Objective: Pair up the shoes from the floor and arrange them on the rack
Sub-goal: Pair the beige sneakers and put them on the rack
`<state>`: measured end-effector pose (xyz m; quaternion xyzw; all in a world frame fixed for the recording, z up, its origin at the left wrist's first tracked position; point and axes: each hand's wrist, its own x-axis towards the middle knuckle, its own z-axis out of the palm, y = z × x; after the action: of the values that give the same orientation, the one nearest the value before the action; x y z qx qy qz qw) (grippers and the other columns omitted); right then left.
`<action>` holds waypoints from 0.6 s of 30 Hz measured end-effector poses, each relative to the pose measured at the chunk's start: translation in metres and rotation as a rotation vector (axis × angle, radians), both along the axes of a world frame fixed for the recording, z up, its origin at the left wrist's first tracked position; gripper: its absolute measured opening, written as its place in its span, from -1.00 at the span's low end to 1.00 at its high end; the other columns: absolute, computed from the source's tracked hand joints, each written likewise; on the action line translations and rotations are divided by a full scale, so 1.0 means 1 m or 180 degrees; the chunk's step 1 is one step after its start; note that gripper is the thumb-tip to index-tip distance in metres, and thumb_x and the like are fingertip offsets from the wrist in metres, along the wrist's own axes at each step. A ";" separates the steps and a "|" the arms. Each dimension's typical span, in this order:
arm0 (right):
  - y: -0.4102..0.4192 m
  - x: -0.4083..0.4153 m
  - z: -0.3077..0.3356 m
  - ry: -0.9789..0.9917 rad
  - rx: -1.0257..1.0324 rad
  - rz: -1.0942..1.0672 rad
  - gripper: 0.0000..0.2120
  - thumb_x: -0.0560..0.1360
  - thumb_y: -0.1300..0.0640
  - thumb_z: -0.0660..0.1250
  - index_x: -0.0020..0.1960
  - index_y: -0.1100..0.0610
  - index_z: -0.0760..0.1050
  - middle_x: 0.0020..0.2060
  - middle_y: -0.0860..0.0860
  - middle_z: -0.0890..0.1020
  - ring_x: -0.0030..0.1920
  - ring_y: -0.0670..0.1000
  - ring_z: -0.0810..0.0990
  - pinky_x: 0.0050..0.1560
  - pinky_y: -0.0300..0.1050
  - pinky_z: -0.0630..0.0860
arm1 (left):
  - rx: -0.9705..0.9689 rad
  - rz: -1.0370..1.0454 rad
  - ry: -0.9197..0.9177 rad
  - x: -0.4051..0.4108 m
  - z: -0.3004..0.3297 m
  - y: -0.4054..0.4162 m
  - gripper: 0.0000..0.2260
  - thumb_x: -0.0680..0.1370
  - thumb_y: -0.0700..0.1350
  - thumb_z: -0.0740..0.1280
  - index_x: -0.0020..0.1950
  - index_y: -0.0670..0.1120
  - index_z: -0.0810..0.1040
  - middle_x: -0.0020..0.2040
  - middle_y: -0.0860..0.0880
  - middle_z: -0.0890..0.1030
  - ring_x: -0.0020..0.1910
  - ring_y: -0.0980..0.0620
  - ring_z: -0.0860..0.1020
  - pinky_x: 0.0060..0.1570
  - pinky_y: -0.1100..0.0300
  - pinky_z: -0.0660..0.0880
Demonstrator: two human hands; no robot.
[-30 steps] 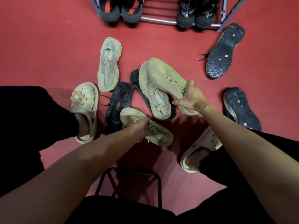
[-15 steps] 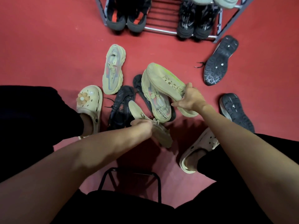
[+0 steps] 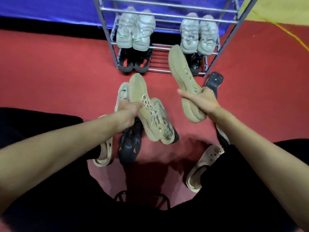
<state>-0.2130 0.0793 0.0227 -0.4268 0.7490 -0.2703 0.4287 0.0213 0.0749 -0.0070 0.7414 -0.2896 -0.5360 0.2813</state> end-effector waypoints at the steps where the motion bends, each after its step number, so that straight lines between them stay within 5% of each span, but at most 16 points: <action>1: 0.003 0.000 0.010 -0.0262 -0.0012 -0.0094 -0.38 0.16 -0.48 0.35 -0.10 0.02 0.57 -0.17 -0.10 0.69 -0.11 -0.11 0.66 -0.11 -0.19 0.52 | -0.0216 -0.0049 0.0061 0.006 0.010 -0.004 -0.78 0.44 -0.21 0.42 0.06 -0.18 0.56 -0.19 -0.07 0.60 -0.29 -0.03 0.58 -0.47 0.34 0.50; 4: 0.009 0.001 0.027 -0.0847 -0.0099 -0.0394 -0.43 0.50 -0.41 -0.06 -0.24 -0.05 0.52 -0.49 -0.18 0.63 -0.44 -0.23 0.58 -0.38 -0.29 0.45 | -0.0740 -0.0333 0.0330 0.017 0.037 -0.016 -0.92 0.48 -0.11 0.42 -0.11 -0.04 0.53 -0.18 -0.01 0.64 -0.27 0.06 0.62 -0.43 0.30 0.58; 7: 0.018 0.002 0.030 -0.0862 -0.0366 -0.0361 -0.61 0.62 -0.06 0.11 -0.32 0.04 0.45 -0.58 -0.13 0.51 -0.60 -0.22 0.42 -0.56 -0.31 0.30 | -0.0961 -0.0543 0.0447 0.023 0.059 -0.025 -0.83 0.52 0.01 0.37 0.02 -0.05 0.54 -0.01 -0.06 0.68 -0.07 -0.03 0.65 -0.11 0.10 0.64; 11: 0.024 0.000 0.030 -0.1819 -0.0151 -0.0914 -0.74 0.55 0.26 0.23 -0.32 0.13 0.46 -0.50 -0.03 0.47 -0.48 -0.09 0.42 -0.44 -0.23 0.32 | -0.0879 -0.0521 0.0715 0.024 0.077 -0.038 -0.74 0.54 0.12 0.29 0.10 -0.02 0.54 0.02 -0.03 0.67 0.01 -0.01 0.64 0.05 0.01 0.57; 15: 0.027 -0.002 0.035 -0.3063 0.0414 -0.0914 -0.77 0.55 0.20 0.17 -0.28 0.11 0.41 -0.39 0.02 0.35 -0.36 -0.10 0.22 -0.20 -0.27 0.11 | -0.0700 -0.0539 0.0690 0.013 0.089 -0.043 -0.65 0.53 0.18 0.28 0.12 -0.05 0.58 -0.10 0.03 0.67 -0.12 0.07 0.63 -0.09 0.16 0.55; 18: 0.032 0.005 0.041 -0.3655 0.0474 -0.0368 -0.62 0.57 0.15 0.17 -0.29 0.17 0.66 -0.38 0.04 0.67 -0.40 -0.08 0.62 -0.33 -0.24 0.56 | -0.0622 -0.0574 0.0802 -0.001 0.094 -0.045 -0.58 0.53 0.16 0.29 0.18 -0.15 0.57 0.04 -0.08 0.68 -0.06 0.02 0.65 0.10 0.08 0.57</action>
<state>-0.2076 0.1113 0.0641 -0.1389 0.4356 -0.4280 0.7796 0.0207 0.0301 0.0874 0.6085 -0.3681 -0.6170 0.3369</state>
